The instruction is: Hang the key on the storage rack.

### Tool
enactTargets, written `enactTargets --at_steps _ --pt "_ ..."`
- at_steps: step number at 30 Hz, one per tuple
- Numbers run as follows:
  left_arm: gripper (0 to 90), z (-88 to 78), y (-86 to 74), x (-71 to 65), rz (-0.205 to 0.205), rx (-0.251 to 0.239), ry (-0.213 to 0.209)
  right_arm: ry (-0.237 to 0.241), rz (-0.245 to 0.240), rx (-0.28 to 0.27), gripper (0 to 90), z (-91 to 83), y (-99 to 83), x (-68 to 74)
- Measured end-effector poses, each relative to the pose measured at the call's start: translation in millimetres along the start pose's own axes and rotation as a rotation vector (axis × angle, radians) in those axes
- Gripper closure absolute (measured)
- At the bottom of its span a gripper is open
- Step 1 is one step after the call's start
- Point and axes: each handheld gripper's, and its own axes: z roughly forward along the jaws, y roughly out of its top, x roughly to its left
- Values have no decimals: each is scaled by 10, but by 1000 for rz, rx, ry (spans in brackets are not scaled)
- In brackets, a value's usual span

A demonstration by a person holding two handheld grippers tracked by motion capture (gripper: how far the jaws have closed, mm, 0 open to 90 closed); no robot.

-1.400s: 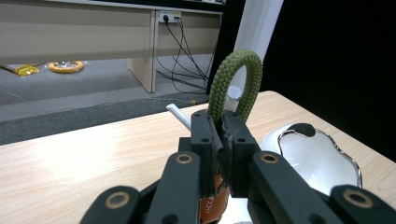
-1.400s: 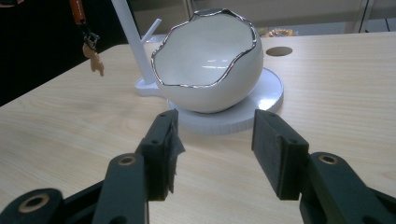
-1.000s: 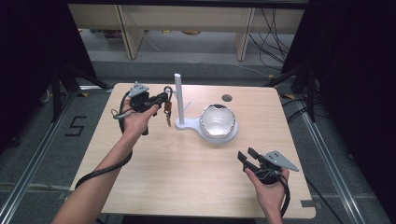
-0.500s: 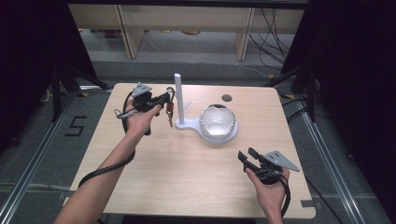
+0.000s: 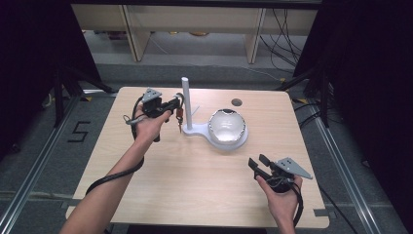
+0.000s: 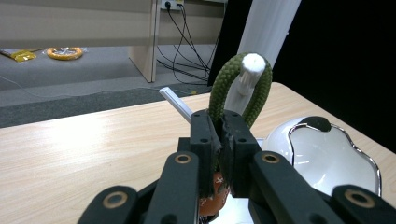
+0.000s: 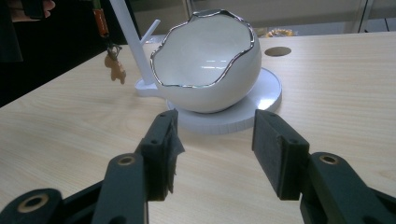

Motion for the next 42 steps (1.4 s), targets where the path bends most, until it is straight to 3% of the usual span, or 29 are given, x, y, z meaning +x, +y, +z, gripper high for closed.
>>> enactTargets --at_steps 8,9,12,13,20,21,27,29,30,32,33,34,36,40,42 --pt "782 32 -48 3 -1 20 -12 0 -3 -8 516 8 -5 -4" --pt "764 24 -58 6 2 24 -11 1 41 6 516 -5 -10 28" --pt "710 -13 -108 28 6 26 3 7 35 4 516 -8 -7 16" --pt "692 -28 -118 34 13 27 8 4 -1 -7 516 0 -6 -10" --pt "561 -196 -188 20 77 21 22 0 17 -3 516 -7 -1 -9" --pt "538 -247 -206 13 95 20 30 -3 -2 -8 516 -4 -7 -22" --pt "430 -486 -314 0 150 16 52 -3 7 0 515 -18 -2 -27" --pt "411 -587 -375 -3 166 9 57 -1 11 7 515 -19 -3 -28" --pt "400 -635 -413 -4 170 7 59 1 51 6 515 -21 -13 -8" --pt "385 -686 -457 -2 172 3 61 0 11 -1 515 -14 -16 -44" --pt "378 -788 -570 11 172 -2 66 -4 2 -5 514 -9 -23 -53" --pt "374 -841 -638 21 170 -3 70 -9 19 19 514 -19 -19 -41" --pt "369 -947 -797 46 162 -5 81 11 23 8 512 -3 -31 -53" --pt "343 -1129 -1105 78 141 -9 92 -12 -7 0 507 7 -42 -64" --pt "329 -1164 -1163 79 130 -12 92 -4 11 3 505 7 -43 -56"
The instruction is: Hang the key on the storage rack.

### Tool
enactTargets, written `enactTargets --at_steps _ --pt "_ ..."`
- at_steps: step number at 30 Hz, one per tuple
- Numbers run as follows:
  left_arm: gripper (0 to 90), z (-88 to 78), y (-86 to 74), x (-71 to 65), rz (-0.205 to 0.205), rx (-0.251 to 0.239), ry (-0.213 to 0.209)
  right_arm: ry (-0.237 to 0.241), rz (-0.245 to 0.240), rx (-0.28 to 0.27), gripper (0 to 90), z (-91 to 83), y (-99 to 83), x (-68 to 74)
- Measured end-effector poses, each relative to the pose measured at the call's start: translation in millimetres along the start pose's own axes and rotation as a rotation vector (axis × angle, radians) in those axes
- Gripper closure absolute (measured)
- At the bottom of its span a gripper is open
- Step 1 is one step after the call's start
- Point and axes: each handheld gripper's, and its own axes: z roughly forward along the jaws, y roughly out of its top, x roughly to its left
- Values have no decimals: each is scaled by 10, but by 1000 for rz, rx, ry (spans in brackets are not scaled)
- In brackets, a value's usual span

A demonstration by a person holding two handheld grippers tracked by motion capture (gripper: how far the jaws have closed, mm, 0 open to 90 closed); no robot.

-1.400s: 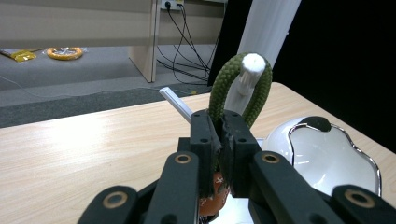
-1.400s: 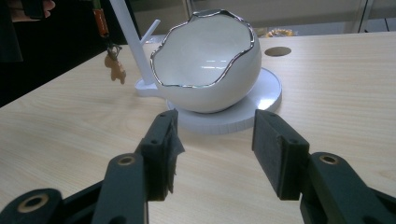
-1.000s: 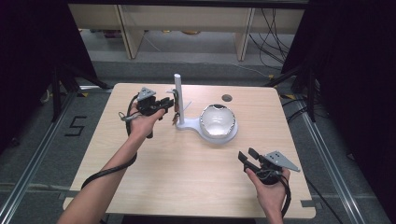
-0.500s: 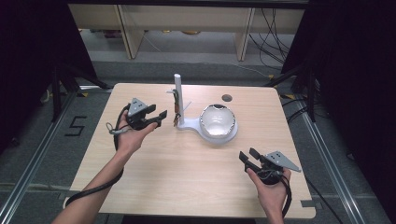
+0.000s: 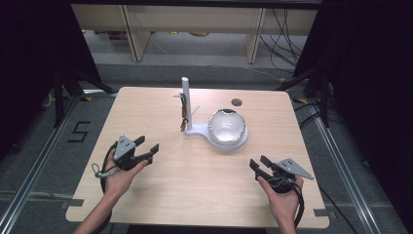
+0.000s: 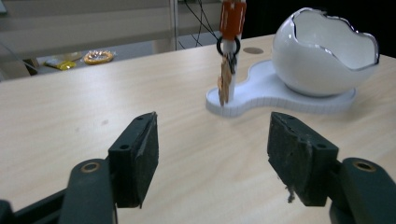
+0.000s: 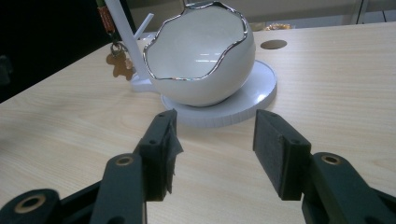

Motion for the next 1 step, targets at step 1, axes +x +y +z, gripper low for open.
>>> enactTargets --at_steps 1 --pt "329 -29 -56 -6 -8 -7 -3 -3 17 10 503 -6 1 14"
